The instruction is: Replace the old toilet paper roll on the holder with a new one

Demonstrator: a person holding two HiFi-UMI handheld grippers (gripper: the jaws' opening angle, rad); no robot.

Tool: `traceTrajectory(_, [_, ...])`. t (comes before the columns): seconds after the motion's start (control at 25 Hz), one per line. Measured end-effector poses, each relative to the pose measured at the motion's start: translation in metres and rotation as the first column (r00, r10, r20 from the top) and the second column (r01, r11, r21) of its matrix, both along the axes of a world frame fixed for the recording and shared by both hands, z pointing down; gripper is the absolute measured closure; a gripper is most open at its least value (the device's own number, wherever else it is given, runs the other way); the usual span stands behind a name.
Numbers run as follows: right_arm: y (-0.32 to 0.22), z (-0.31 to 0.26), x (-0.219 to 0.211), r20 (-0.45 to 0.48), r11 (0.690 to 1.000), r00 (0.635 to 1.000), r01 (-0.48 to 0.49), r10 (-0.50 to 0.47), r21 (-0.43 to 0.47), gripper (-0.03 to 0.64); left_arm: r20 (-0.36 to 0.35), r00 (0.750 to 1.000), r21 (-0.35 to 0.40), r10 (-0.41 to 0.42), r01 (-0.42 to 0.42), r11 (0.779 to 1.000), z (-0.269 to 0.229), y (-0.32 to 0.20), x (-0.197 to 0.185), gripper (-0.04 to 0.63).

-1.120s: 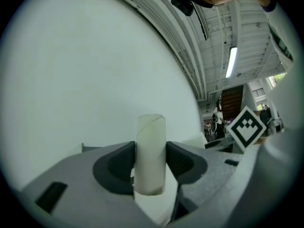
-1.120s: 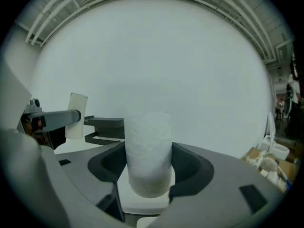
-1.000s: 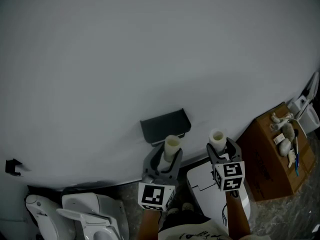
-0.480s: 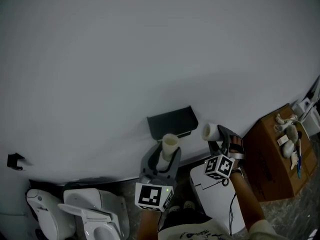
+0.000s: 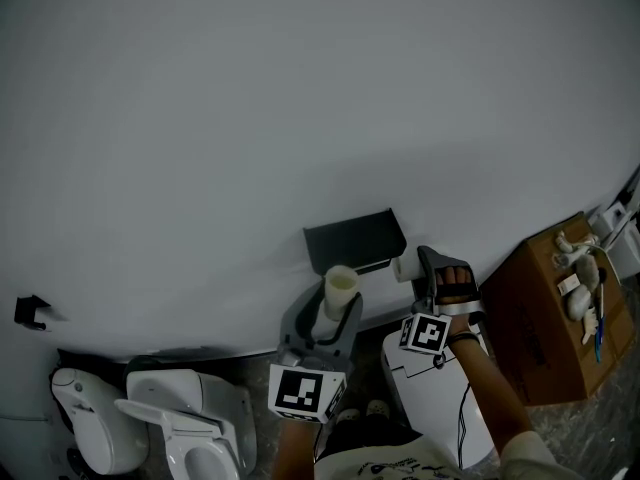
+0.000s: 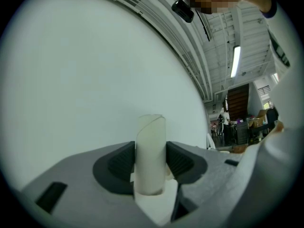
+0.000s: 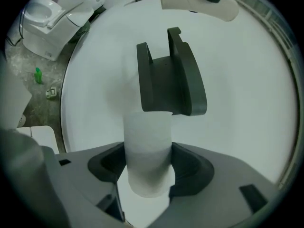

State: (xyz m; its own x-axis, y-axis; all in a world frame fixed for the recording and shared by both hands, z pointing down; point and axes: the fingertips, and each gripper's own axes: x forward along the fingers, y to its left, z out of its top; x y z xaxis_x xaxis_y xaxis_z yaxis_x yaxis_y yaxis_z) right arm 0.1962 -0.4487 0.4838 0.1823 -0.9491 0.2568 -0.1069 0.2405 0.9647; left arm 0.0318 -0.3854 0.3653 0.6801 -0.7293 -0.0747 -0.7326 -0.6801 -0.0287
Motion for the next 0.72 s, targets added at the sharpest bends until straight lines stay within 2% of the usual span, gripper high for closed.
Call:
traceTrajectory(0.28, [-0.005, 0.004, -0.016, -0.026, 0.999, 0.999, 0.039, -0.039, -0.002, 0.325, -0.008, 1.0, 0.0, -0.023, 0.023, 1.0, -0.001, 0.002, -0.009, 0.393])
traceTrajectory(0.72, [-0.007, 0.003, -0.07, -0.047, 0.993, 0.993, 0.11, -0.108, 0.047, 0.325, -0.014, 0.994, -0.008, -0.107, 0.107, 0.994, 0.0, 0.009, -0.049, 0.393])
